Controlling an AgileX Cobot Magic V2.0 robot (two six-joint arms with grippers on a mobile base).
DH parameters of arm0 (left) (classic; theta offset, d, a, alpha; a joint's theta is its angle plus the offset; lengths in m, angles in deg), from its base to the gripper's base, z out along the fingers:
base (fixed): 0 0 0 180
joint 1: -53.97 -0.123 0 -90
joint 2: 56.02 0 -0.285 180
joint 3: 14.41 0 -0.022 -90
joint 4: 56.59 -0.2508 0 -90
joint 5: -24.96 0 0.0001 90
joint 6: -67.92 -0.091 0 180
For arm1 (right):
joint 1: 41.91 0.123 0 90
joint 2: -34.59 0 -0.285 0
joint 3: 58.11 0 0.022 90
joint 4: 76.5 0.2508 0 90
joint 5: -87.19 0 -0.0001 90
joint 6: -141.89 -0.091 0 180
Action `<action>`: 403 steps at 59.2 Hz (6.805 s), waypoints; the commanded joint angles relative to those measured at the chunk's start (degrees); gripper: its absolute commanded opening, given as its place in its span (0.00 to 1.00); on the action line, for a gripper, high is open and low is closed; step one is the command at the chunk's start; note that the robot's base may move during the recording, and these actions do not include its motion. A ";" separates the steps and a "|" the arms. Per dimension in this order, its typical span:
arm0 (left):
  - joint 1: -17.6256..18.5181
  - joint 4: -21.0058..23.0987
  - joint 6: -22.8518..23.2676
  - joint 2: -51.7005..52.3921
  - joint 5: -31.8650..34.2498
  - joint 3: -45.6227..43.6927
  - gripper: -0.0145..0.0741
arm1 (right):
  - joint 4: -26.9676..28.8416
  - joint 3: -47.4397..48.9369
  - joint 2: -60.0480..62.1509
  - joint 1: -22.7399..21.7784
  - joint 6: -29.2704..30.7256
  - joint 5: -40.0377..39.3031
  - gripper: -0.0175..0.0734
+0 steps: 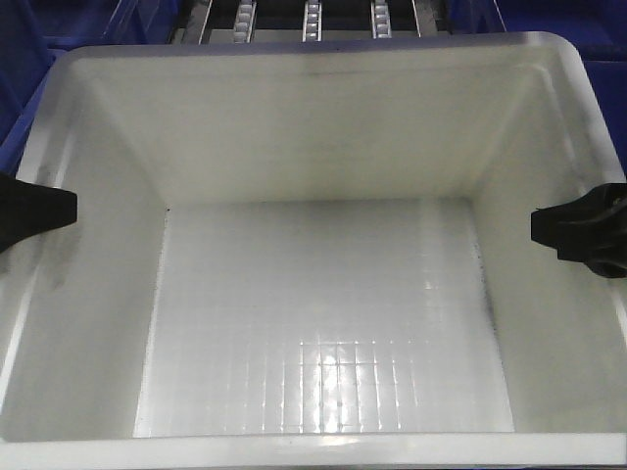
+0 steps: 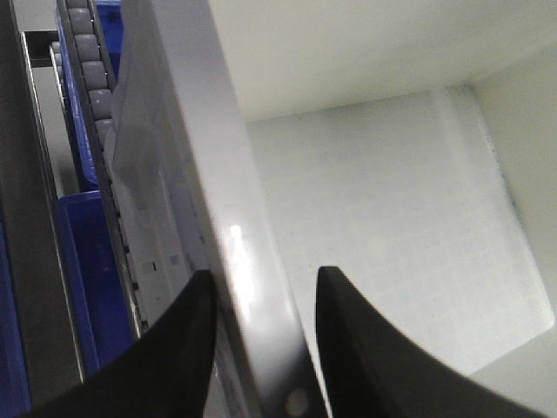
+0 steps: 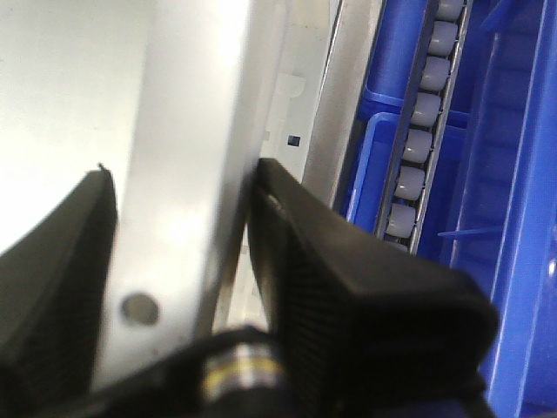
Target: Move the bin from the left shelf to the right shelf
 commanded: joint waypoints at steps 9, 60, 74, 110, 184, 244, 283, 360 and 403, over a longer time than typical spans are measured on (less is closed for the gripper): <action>0.95 10.21 -1.70 1.20 5.48 -2.27 0.16 | 9.65 2.22 1.20 0.62 1.28 -7.78 0.19; 0.95 13.10 -1.24 1.20 9.08 -2.27 0.16 | 9.42 2.22 0.92 0.62 1.28 -8.43 0.19; 0.95 13.05 -1.24 1.03 10.15 -2.27 0.16 | 9.39 2.22 -0.55 0.62 1.28 -9.50 0.19; 0.95 13.05 -1.24 -0.14 10.03 -2.27 0.16 | 8.61 2.22 -2.16 0.62 1.70 -9.73 0.19; 0.95 12.94 -1.30 -0.13 9.96 -2.27 0.16 | 8.39 2.22 -2.16 0.62 1.70 -9.52 0.19; 0.95 12.94 -1.30 -0.13 9.96 -2.27 0.16 | 8.39 2.22 -2.16 0.62 1.70 -9.52 0.19; 0.95 12.95 -1.30 -0.08 9.96 -2.27 0.16 | 8.39 2.22 -2.16 0.62 1.70 -9.52 0.19; 0.95 12.95 -1.30 -0.08 9.96 -2.27 0.16 | 8.39 2.22 -2.16 0.62 1.70 -9.52 0.19; 0.95 12.95 -1.30 -0.08 9.96 -2.27 0.16 | 8.39 2.22 -2.16 0.62 1.70 -9.21 0.19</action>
